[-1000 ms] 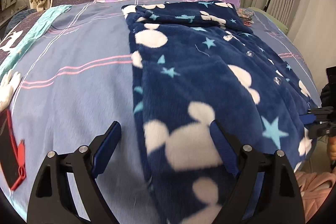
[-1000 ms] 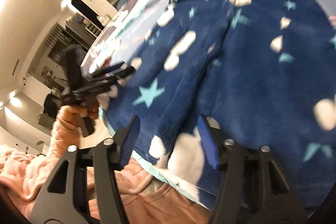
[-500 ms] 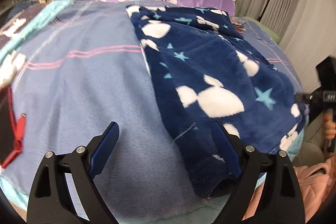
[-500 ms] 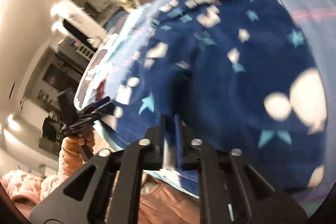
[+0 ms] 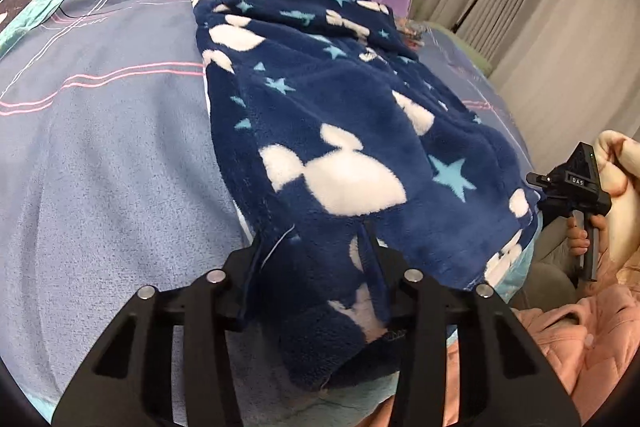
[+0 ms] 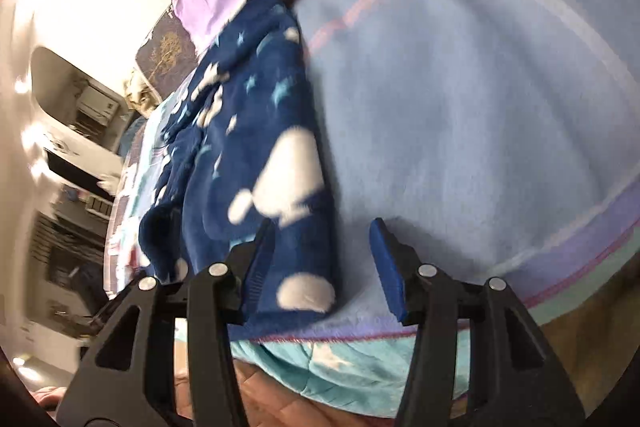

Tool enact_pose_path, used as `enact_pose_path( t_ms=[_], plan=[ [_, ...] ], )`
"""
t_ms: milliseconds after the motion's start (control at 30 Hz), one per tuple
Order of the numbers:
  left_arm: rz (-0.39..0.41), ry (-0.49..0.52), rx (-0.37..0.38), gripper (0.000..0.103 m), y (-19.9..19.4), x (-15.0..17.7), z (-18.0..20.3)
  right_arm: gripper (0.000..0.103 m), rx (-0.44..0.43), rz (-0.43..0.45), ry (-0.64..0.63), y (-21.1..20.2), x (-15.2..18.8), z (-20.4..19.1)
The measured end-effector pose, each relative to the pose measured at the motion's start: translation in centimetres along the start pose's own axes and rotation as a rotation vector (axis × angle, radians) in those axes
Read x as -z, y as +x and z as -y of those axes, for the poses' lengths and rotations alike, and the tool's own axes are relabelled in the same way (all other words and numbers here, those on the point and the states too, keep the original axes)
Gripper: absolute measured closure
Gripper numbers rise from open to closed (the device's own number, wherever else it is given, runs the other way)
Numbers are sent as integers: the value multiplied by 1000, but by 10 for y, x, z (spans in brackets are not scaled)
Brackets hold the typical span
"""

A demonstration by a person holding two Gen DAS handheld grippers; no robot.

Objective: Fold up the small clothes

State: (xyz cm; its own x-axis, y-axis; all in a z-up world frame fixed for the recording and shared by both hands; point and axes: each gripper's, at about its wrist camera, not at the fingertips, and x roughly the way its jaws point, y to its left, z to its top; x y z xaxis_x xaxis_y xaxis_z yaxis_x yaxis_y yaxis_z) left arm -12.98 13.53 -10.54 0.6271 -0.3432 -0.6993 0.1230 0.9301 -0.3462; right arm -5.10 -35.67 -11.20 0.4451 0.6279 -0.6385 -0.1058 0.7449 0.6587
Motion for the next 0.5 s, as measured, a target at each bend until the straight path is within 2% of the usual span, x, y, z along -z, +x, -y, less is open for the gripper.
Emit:
enact_pose_path(
  t_ms=[33,133,233,300,333,367,400,433,500],
  plan=[
    [-10,-18,13,44,3,-3,-2,46,-21,-3,-10,2,-1,-2],
    [-31,-18,30,27,11,-6,2,42,-135,-97,-34,18,-5,-13],
    [-36,34,-11,24,14,-4,12,34,-91,-117,-130,27,-1,-30],
    [-27,31,-16,24,15,-2,12,32,-104,-124,-143,25,0,-31],
    [-19,21,-15,31,15,-4,11,34,-113,-125,-134,27,-2,-30],
    [-14,18,-14,40,16,-6,11,47,-123,-127,-122,31,-6,-30],
    [-10,13,-15,68,17,-9,10,71,-125,-134,-104,38,-9,-30],
    [-4,-10,0,85,16,-14,8,82,-119,-146,-73,45,-12,-29],
    [47,-8,7,86,4,-23,16,88,-129,-131,-42,45,-17,-35]
  ],
)
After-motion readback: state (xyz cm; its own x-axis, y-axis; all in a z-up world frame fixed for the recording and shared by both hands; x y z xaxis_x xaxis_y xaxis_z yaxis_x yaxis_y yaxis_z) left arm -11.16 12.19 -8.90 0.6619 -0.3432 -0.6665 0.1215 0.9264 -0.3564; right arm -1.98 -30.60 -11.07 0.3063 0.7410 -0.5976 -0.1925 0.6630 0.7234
